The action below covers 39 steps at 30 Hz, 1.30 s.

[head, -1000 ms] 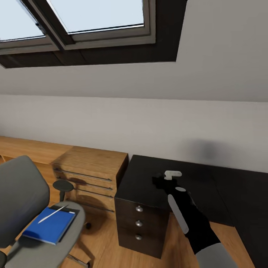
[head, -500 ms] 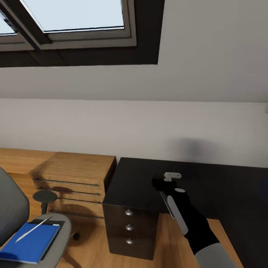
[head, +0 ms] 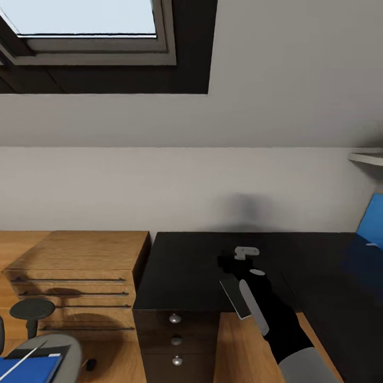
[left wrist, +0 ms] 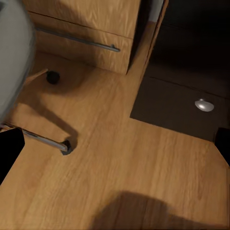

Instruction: In the bedroom, organize the workspace by keeping the computer under the desk, ensuring the monitor is on the desk, placing the keyboard on the desk next to the monitor, placing the mouse on the desk next to the keyboard, moving the folder from the swivel chair onto the desk next to the mouse, stacking the notebook on top of the folder with the pen on top of the notebook, and positioning the swivel chair next to the desk.

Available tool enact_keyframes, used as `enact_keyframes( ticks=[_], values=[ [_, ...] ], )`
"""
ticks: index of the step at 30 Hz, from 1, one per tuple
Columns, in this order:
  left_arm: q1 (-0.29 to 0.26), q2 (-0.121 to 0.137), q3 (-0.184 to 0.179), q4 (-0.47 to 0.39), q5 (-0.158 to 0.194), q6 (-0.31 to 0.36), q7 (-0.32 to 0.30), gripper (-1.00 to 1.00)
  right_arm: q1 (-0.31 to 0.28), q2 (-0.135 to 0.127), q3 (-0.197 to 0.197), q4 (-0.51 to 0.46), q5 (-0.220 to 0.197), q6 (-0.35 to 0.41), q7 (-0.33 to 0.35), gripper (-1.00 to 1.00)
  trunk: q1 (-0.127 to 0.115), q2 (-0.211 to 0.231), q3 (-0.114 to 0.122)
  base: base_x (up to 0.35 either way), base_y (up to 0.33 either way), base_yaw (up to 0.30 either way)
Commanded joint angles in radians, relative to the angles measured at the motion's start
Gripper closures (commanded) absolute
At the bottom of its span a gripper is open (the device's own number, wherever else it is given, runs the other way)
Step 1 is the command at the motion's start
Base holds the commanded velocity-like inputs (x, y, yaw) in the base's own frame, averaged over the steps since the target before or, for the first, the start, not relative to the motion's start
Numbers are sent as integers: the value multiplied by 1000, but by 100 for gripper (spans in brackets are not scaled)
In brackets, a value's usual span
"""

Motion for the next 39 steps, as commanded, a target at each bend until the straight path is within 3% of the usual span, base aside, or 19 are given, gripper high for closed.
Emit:
enact_keyframes(
  ticks=[1,10,22,39],
  values=[
    [0,0,0,0,9,-2,0,-100,-1,0,2,-1,-14,2,-11,100,0,-1,0,2,2,-259],
    [0,0,0,1,9,-17,-1,-100,-1,0,2,0,-14,2,-11,100,0,-1,8,-25,0,-259],
    [0,0,0,1,9,-20,-2,-100,-1,0,3,9,-14,1,-11,100,0,-1,19,-259,32,-259],
    [0,0,5,1,10,-20,4,-100,-1,0,3,18,-11,-5,-9,100,0,-1,34,-11,4,-259]
  ],
)
